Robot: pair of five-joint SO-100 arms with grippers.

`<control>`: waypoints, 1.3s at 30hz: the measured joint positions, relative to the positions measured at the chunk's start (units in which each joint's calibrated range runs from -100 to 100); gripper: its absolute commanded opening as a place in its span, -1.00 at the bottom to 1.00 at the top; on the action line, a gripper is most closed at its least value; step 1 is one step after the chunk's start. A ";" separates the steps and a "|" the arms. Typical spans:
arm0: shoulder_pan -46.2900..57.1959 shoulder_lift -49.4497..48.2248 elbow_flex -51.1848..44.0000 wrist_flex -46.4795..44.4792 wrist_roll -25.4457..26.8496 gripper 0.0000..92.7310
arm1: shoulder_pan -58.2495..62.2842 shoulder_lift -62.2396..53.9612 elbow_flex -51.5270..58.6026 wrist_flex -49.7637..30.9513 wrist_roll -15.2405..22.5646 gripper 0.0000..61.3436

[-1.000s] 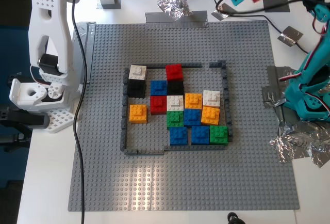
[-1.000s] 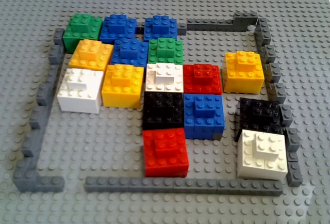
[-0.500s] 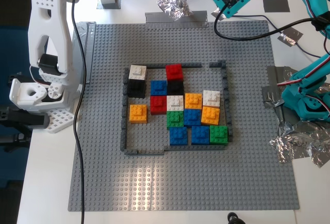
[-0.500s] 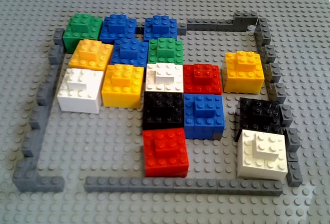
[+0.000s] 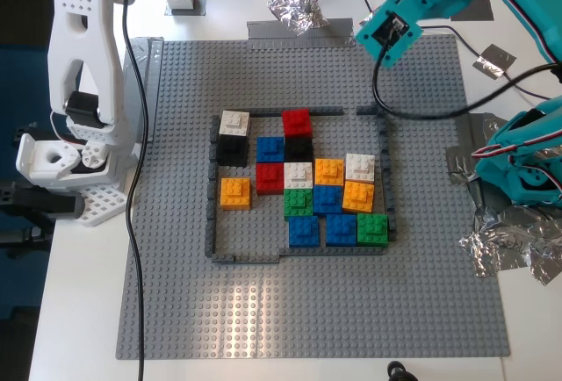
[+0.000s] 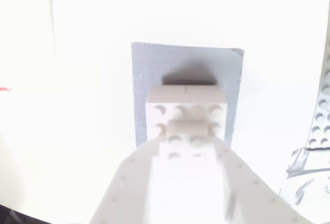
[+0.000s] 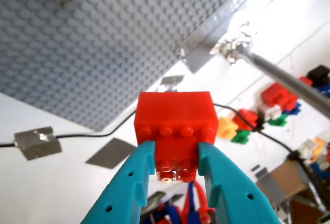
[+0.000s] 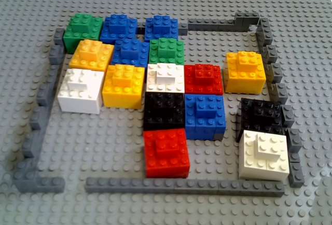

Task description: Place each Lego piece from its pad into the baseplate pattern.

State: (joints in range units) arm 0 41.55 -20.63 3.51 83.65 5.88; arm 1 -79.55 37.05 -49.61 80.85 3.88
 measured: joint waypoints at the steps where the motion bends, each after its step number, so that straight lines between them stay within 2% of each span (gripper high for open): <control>1: -1.11 -0.59 0.10 0.00 0.00 -0.99 | 0.55 -0.43 0.00 1.13 -0.34 -0.99; 5: -5.99 -3.21 2.24 -0.43 0.00 -0.99 | 5.27 -7.25 0.77 6.68 -2.79 -0.99; 8: -10.21 -4.40 4.00 0.35 -0.05 -0.99 | 8.36 -14.59 6.87 9.65 -5.08 -0.99; 9: -11.99 -4.90 4.49 0.61 -0.10 -0.99 | 12.18 -21.33 13.64 10.46 -6.65 -0.99; 12: -15.02 -4.90 4.49 0.61 -0.10 -0.99 | 14.55 -26.34 18.67 9.90 -7.87 -0.99; 15: -19.61 -4.90 4.49 0.61 -0.10 -0.99 | 20.64 -37.65 32.59 10.46 -9.53 -0.99; 21: -23.60 -4.90 5.46 0.61 -0.10 -0.99 | 30.00 -48.79 46.62 10.06 -12.07 -0.99; 26: -24.94 -4.99 9.85 -0.17 -0.10 -0.99 | 37.18 -54.49 56.96 5.79 -12.56 -0.99; 28: -24.71 -4.90 12.10 0.35 -0.10 -0.99 | 41.09 -58.12 64.41 1.13 -12.66 -0.99; 32: -24.86 -2.79 12.29 0.43 -0.10 -0.99 | 45.73 -59.07 69.54 -3.94 -13.78 -0.99; 39: -26.79 3.72 10.93 -0.09 -0.05 -0.99 | 52.36 -59.07 69.73 -9.57 -14.22 -0.99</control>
State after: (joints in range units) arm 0 14.76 -16.91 14.44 83.57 5.83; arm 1 -27.18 -22.02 20.12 71.28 -10.33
